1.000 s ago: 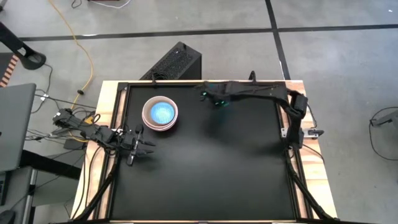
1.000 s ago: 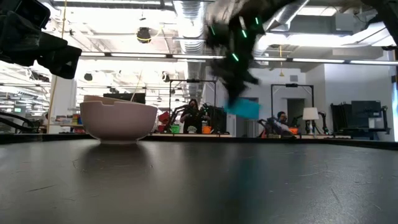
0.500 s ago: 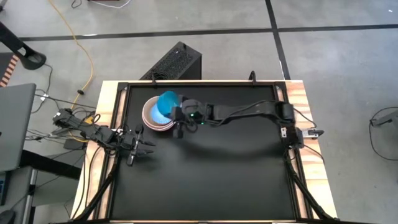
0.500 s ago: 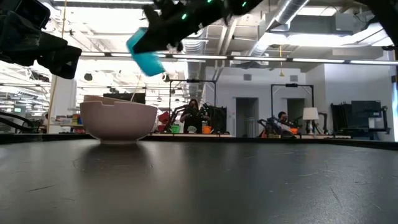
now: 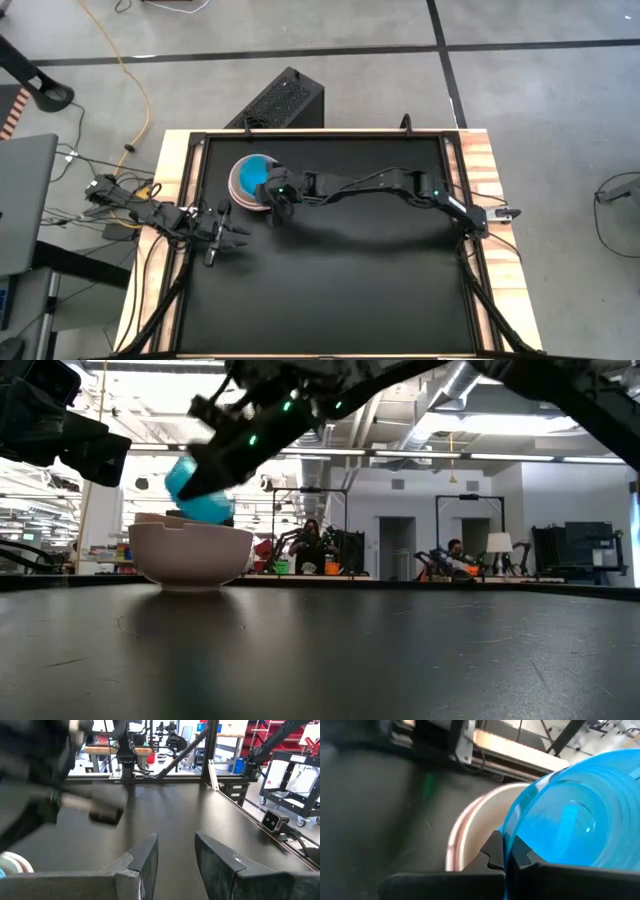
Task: Nest bowls inside each other
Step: Stack the blue bowl on top of the blue bowl
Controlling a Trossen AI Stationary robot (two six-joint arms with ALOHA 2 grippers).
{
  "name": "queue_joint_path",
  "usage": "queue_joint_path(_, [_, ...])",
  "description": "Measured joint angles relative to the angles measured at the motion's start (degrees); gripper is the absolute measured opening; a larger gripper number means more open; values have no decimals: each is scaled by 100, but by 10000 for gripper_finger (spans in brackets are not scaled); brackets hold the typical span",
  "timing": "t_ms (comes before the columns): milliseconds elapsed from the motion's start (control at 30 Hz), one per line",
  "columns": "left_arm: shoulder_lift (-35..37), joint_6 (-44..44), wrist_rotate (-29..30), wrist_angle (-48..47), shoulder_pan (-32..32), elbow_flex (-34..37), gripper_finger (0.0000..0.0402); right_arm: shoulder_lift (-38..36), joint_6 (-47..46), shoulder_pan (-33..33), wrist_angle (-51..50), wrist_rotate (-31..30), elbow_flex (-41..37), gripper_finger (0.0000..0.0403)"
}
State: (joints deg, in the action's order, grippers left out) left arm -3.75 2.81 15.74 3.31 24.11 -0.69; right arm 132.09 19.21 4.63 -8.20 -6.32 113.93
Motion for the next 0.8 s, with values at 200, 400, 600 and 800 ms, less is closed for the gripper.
queue_joint_path(200, [0,0,1,0,1,0,118,53,121,49,-386,-95,129,1])
queue_joint_path(400, [0,0,1,-1,0,0,118,37,-55,114,-696,-91,109,12])
queue_joint_path(600, [0,0,3,-1,-1,0,118,37,-73,149,-715,-91,109,54])
queue_joint_path(800, [0,0,3,0,-1,0,118,37,-76,163,-866,-93,109,81])
